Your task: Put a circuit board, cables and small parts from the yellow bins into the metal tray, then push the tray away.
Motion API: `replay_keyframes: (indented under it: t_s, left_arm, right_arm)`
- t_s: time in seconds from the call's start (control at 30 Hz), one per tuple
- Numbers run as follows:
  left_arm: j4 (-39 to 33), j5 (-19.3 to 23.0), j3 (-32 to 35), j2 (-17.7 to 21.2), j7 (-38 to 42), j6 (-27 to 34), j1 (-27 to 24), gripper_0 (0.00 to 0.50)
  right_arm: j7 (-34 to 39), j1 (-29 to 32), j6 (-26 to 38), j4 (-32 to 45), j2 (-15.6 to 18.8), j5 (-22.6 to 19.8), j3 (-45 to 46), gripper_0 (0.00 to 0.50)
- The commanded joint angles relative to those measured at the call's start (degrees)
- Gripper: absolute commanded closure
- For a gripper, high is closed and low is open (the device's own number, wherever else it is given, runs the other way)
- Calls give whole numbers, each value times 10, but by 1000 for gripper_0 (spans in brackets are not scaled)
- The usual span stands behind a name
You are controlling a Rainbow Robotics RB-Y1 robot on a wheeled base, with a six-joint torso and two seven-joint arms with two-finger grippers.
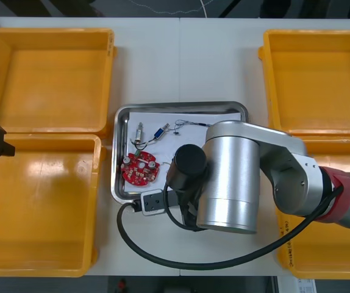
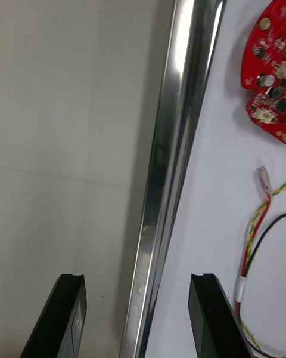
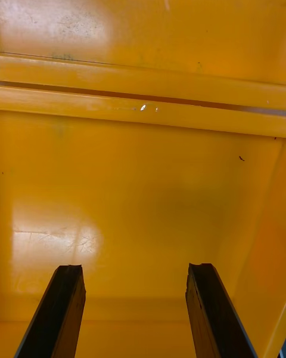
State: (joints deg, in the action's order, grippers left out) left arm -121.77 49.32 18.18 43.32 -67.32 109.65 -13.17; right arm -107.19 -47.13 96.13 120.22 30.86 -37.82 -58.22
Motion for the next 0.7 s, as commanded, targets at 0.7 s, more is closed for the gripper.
replay_keyframes:
  t_s: [0.7]
  left_arm:
    - [-18, 5, 16, 26, 32, 3, 10, 0]
  right_arm:
    - [23, -18, -50, -99, -60, 81, -84, 0]
